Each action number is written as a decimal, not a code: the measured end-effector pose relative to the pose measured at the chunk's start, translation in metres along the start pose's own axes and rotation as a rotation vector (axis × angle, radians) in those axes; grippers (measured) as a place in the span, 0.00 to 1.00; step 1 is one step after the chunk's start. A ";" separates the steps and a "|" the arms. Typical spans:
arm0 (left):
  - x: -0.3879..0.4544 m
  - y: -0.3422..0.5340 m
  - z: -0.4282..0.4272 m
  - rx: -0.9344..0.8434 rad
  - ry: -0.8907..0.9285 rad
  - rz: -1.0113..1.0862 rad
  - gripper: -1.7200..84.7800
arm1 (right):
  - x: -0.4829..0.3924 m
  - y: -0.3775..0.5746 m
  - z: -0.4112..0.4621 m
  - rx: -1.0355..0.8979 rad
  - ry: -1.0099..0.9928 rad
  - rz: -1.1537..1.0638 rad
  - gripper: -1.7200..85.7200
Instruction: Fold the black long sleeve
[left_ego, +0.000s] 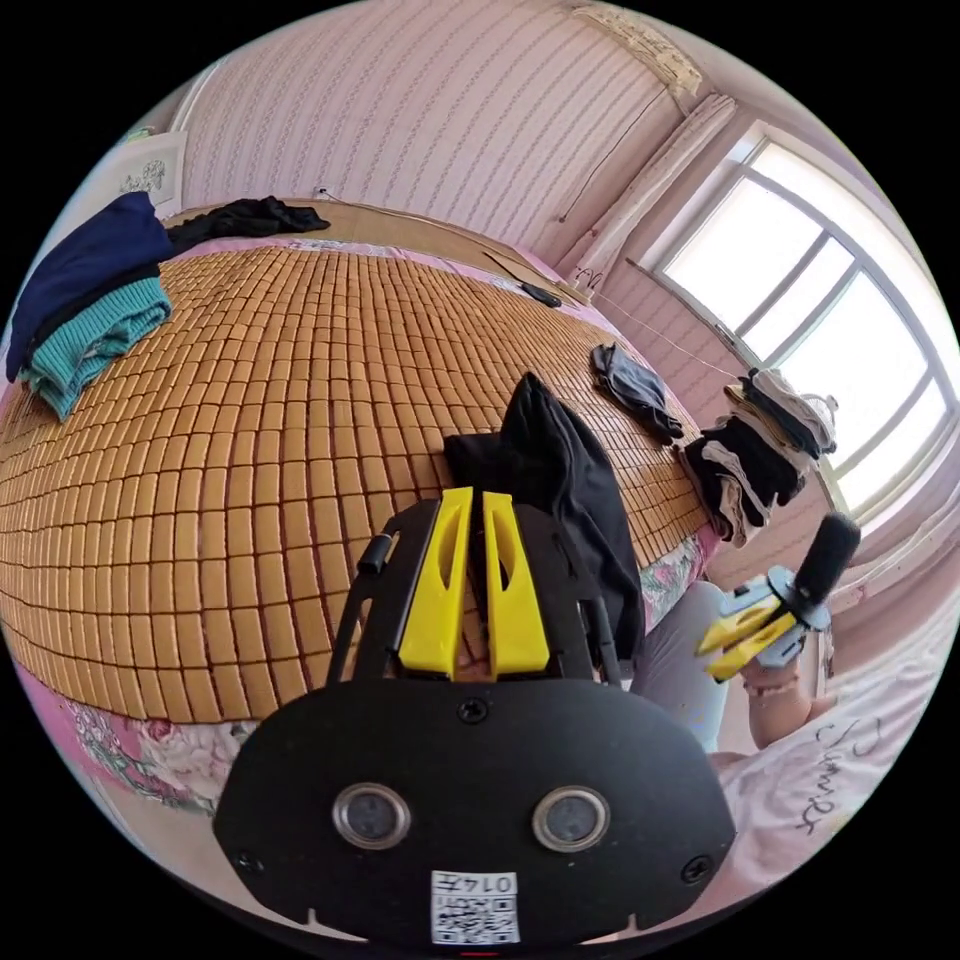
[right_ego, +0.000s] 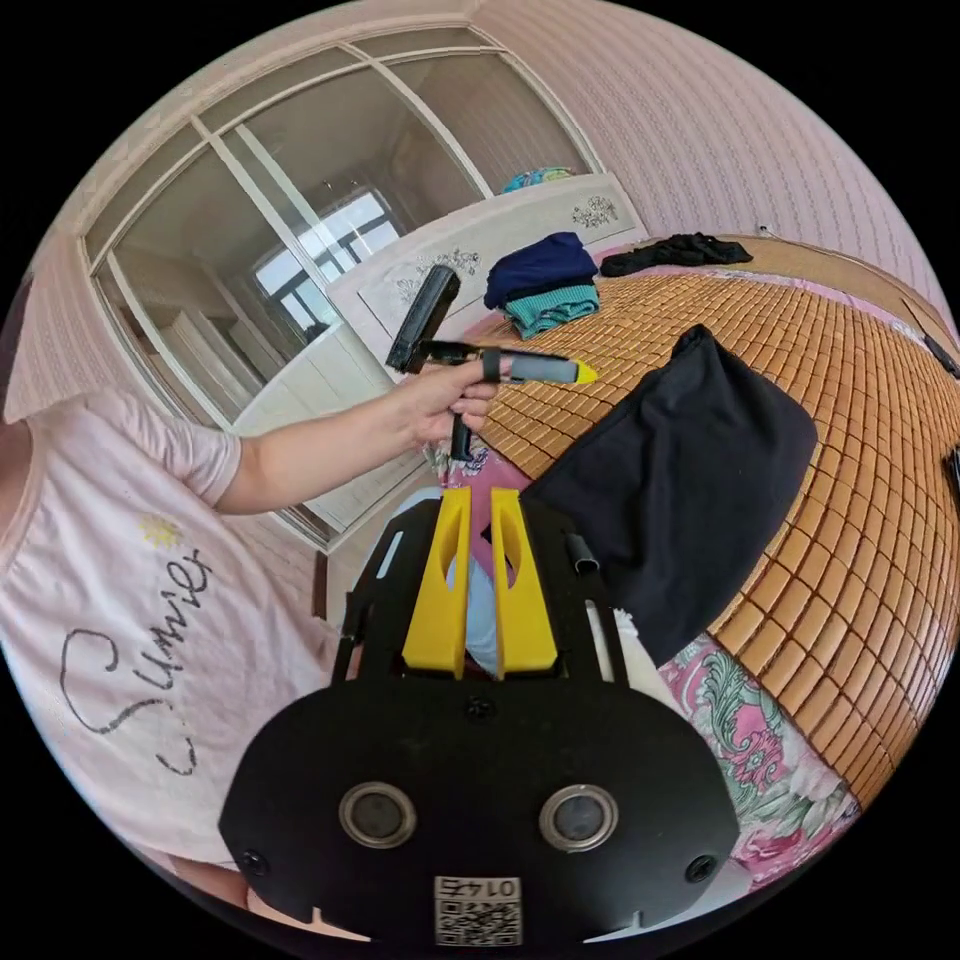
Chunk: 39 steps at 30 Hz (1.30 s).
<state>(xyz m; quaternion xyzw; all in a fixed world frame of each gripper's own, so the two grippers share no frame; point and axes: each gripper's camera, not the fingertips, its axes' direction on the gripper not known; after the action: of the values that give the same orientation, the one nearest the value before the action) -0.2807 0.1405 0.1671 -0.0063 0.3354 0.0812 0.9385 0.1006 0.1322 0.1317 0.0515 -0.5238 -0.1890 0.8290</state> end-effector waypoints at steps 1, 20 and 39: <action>0.003 0.011 -0.004 0.003 0.002 0.000 0.05 | 0.008 -0.006 -0.007 0.024 0.032 0.011 0.06; 0.041 0.127 -0.050 0.076 -0.002 0.046 0.01 | 0.099 -0.261 0.179 -0.384 0.512 -0.091 0.01; -0.008 0.172 -0.051 0.006 -0.014 -0.104 0.10 | 0.154 -0.329 0.315 -0.583 0.518 -0.128 0.02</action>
<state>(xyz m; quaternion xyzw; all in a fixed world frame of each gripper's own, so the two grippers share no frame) -0.3459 0.3060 0.1397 -0.0201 0.3283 0.0312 0.9438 -0.2055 -0.1930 0.3099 -0.1075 -0.2173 -0.3621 0.9001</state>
